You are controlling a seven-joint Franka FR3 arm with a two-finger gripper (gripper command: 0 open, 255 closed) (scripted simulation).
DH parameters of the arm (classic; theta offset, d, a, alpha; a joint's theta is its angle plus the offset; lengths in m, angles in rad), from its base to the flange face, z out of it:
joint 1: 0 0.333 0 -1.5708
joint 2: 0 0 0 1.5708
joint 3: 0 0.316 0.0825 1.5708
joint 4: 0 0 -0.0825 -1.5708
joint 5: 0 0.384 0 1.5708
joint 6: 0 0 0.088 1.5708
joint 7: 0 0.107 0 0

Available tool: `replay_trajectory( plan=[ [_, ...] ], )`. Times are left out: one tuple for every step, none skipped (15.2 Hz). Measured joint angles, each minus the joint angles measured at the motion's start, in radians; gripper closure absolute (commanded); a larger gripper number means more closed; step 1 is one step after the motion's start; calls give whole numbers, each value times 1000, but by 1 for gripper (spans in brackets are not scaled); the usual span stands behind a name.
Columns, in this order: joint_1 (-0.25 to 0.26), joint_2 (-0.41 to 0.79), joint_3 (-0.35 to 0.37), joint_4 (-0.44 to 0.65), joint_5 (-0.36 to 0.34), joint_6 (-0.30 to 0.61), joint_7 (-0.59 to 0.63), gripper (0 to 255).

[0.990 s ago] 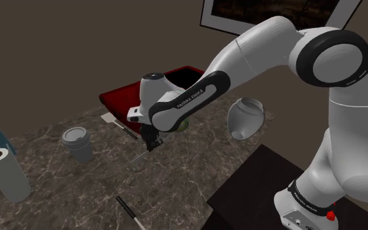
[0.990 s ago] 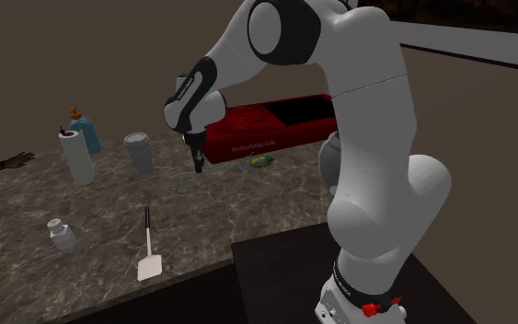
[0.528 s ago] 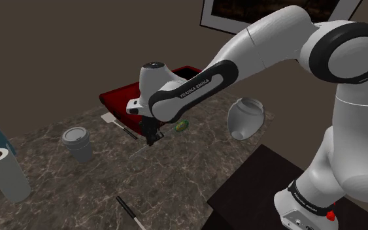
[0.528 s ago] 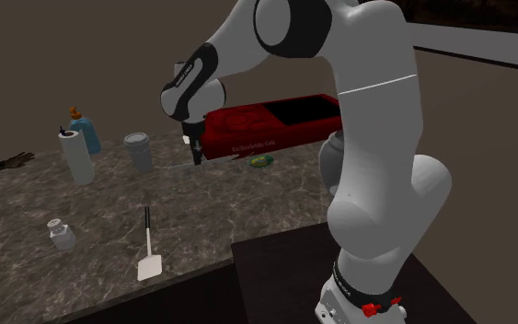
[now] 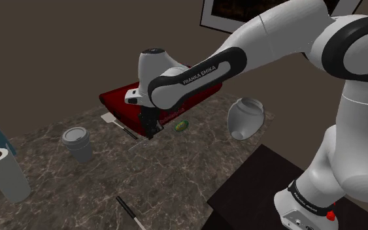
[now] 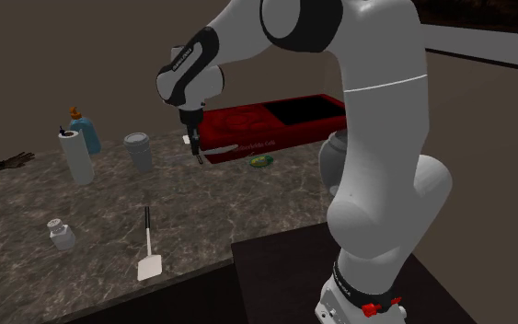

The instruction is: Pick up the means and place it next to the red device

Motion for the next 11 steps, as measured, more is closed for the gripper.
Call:
replay_trajectory(
  plan=[
    [-1,-6,0,6,1,-12,-2,255],
    [-1,-11,1,13,2,-24,-2,255],
    [-2,-20,1,14,3,-34,-2,255],
    [-2,-27,2,18,4,-45,-2,255],
    [-3,-35,2,22,6,-56,-3,255],
    [-4,-44,3,23,8,-66,-4,255],
    [-12,-51,0,17,10,-68,-16,255],
    [-23,-67,-3,-3,15,-65,-31,255],
    [-33,-84,-6,-28,19,-57,-46,255],
    [-46,-106,-10,-55,25,-53,-65,255],
    [-59,-121,-16,-73,29,-50,-85,255]
  ],
)
